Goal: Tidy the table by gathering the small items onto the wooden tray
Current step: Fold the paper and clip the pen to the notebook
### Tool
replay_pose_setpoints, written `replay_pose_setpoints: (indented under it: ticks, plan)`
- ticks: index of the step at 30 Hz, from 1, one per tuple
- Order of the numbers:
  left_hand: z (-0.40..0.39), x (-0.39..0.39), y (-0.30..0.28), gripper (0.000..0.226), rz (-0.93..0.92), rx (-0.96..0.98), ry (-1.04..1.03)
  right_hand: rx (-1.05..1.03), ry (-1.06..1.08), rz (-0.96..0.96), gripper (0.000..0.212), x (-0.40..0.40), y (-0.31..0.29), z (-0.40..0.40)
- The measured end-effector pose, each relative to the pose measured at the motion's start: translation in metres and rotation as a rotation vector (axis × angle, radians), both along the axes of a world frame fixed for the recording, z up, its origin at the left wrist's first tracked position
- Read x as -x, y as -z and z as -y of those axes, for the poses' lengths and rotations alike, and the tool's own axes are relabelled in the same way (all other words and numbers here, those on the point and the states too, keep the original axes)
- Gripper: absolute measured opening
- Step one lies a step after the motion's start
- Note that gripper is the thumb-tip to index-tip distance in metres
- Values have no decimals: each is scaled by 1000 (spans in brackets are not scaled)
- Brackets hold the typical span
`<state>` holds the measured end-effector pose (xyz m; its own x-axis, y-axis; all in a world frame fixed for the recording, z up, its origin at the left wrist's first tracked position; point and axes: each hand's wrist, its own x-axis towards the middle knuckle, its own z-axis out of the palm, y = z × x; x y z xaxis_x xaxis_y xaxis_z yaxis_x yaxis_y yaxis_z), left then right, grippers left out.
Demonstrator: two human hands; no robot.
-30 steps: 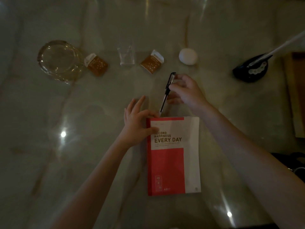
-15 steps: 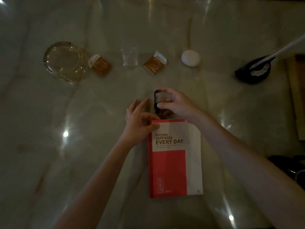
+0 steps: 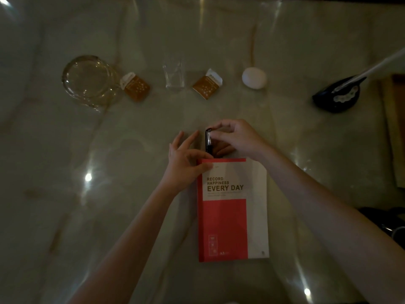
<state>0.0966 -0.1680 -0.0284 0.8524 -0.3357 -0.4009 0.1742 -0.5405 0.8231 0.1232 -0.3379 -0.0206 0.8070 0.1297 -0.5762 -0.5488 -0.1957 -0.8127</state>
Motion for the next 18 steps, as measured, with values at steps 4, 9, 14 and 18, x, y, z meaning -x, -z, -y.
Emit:
replay_pose_setpoints:
  ticks: [4,9,14,18]
  plan:
    - [0,0,0,18,-11,-5,9,4,-36,-36,8,-7,-6,2]
    - [-1,-3,-2,18,-46,12,-9,-33,-68,-123,7,-14,-11,4]
    - [1,-2,0,22,-47,39,-37,49,-145,-86,9,-13,-11,3]
    - [1,-2,1,22,-30,26,-37,79,-149,-53,21,-13,-11,1]
